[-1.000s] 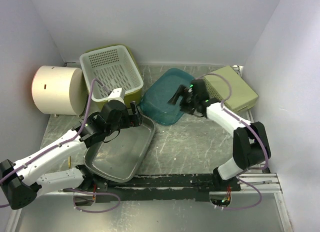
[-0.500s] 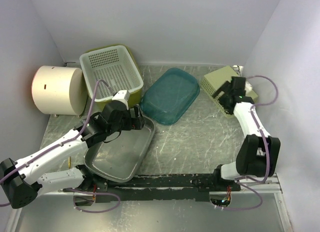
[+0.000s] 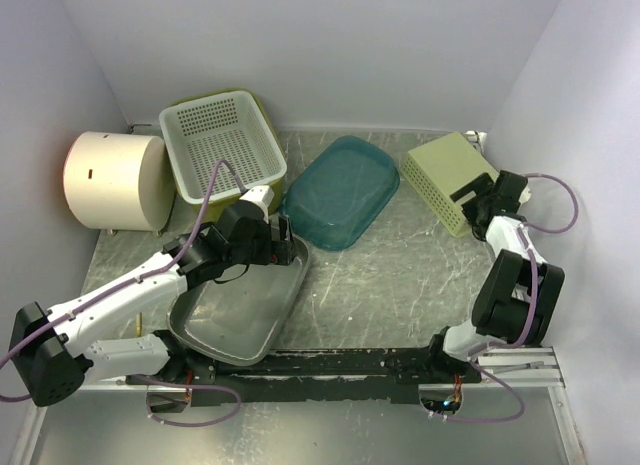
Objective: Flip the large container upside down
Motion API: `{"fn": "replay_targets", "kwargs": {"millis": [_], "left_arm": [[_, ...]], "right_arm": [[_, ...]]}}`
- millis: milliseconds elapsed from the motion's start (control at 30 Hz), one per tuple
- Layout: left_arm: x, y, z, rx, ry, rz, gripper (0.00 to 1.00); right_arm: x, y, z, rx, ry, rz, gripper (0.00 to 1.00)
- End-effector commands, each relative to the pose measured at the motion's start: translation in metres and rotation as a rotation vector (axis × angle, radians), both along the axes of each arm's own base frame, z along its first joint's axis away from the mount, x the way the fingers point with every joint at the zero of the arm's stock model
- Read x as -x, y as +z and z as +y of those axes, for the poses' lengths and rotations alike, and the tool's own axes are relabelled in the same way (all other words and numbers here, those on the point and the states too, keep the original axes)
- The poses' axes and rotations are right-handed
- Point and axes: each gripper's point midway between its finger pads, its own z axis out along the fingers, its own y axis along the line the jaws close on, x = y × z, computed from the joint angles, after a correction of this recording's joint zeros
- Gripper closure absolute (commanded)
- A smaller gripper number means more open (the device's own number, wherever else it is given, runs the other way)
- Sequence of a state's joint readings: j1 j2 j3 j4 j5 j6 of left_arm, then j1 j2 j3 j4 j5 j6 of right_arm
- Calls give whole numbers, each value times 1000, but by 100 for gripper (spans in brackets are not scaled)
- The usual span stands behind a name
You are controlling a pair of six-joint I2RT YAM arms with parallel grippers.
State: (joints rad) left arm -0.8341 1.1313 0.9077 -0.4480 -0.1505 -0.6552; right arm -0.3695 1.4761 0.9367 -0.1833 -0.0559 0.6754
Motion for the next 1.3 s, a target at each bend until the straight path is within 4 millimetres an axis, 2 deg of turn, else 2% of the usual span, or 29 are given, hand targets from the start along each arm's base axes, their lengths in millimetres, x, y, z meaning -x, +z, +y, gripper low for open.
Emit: {"fn": "replay_targets", "kwargs": {"millis": [0,133,233,400,500,633,700,800,867,933,1000,1033,1100,1167,1267], "left_arm": [[3,5,-4,44,-5,-2,0],[5,2,-1,42,4,9,0],[5,1,-1,33,4,13,0],[1,3,-4,27,-5,4,0],[-4,7,-10,29,-9,-3,1],[-9,9,-16,30,-1,7,1],[-11,7,-14,18,12,12,0],[-14,11,-4,12,66,-6,0],[-15,20,7,34,128,-41,0],[-17,30,19,75,193,-85,0],[-15,37,33,109,254,-114,0],[-14,39,41,117,283,-122,0],[-10,45,52,130,326,-133,1],[-9,48,62,120,349,-151,0],[-9,50,80,68,411,-166,0]], "right_arm": [[-29,0,49,-141,207,-154,12],[-36,4,84,-170,341,-186,12],[-38,22,105,-165,453,-251,12],[-31,48,140,-135,593,-298,12],[-26,47,162,-108,635,-261,12],[-14,34,184,-125,667,-191,12],[-5,31,215,-151,743,-177,12],[12,20,272,-87,847,-102,12],[19,16,297,-50,856,-64,13],[22,20,314,-75,836,-57,15],[27,31,342,-148,879,-89,18],[26,44,357,-161,912,-119,18],[28,55,385,-148,950,-129,19],[29,57,414,-133,985,-125,21],[28,41,451,-157,1040,-51,31]]}}
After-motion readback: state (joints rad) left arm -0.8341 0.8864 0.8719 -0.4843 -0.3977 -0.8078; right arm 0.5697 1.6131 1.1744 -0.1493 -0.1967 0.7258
